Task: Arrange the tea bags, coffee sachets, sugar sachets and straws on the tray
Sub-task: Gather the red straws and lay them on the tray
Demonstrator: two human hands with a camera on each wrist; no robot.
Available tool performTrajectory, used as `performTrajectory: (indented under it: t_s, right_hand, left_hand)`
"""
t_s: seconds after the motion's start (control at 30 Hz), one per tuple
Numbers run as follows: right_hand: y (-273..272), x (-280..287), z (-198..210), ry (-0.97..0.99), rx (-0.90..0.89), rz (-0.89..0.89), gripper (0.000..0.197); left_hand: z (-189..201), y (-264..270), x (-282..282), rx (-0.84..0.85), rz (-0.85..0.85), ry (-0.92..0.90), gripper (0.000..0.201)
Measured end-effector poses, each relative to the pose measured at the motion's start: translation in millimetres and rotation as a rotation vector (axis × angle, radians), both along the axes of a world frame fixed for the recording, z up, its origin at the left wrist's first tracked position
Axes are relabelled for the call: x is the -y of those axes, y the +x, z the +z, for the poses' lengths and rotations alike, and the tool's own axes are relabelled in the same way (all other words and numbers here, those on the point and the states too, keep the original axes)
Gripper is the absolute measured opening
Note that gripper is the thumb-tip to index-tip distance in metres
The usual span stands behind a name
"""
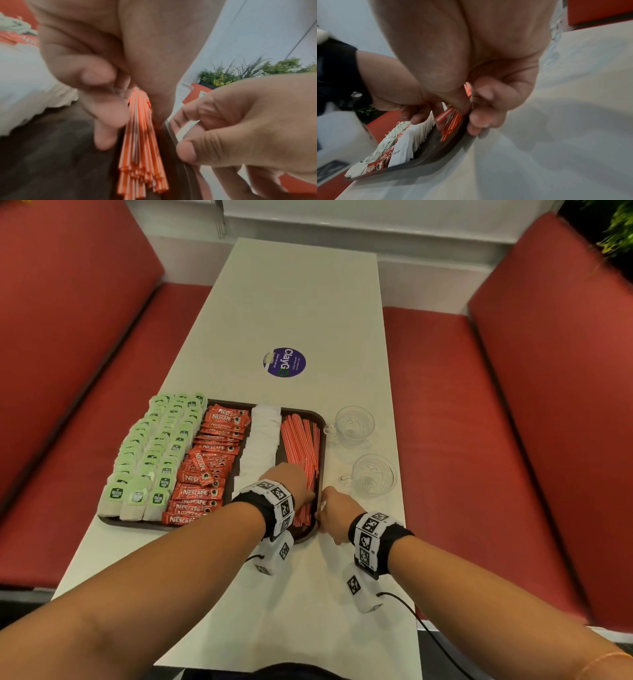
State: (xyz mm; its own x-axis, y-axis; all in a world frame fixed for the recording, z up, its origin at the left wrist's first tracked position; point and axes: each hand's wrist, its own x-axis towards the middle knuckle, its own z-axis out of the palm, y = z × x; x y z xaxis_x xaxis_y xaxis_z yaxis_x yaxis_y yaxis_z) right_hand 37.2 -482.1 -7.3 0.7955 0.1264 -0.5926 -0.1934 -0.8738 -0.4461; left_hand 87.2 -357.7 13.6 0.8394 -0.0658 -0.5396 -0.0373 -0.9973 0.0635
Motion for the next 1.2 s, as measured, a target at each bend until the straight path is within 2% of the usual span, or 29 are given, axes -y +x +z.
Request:
performTrajectory:
  t_s: [0.13, 0.3, 0.43, 0.57, 0.7, 0.83, 0.93, 1.2]
  right_hand:
    - [-2.4, -2.6, 3.3, -0.012, -0.001, -0.012, 0.028]
    - [-4.0, -5.7, 5.8, -0.038, -0.008, -0.017, 0.029]
    - [-6.7, -5.4, 6.0, -0.042, 0.001, -0.018, 0.028]
    - [-8.8, -4.9, 4.4, -0.023, 0.013, -0.035, 0.028]
    - [-9.4, -4.8, 2.4, -0.013, 0.016, -0.047, 0.029]
    - [-8.6, -4.0, -1.1, 0.005, 0.022, -0.057, 0.026]
    - [-6.7, -1.0, -5.9, 0.033, 0.037, -0.055, 0.026]
    - [-2.6, 5.7, -19.7, 0.039, 0.044, 0.034, 0.034]
  left_hand:
    - [5.3, -3.7, -5.4, 0.058, -0.042, 0.017, 0.052]
    - [8.9, 11.9, -4.6, 0.130, 0.078, -0.130, 0.056]
    - [9.0, 28.4, -1.4, 0.102, 0.076, -0.127, 0.047]
    - [6.1, 42.7, -0.4, 0.144, 0.131, -0.103, 0.032]
    - [2.8, 57.2, 2.3, 0.190, 0.157, -0.059, 0.035]
    - [12.8, 83.2, 3.4, 0.277, 0.123, -0.065, 0.024]
    - [17.0, 109.5, 0.2, 0.339, 0.159, -0.094, 0.026]
    - [15.8, 149.1, 4.5, 0.295, 0.180, -0.176, 0.016]
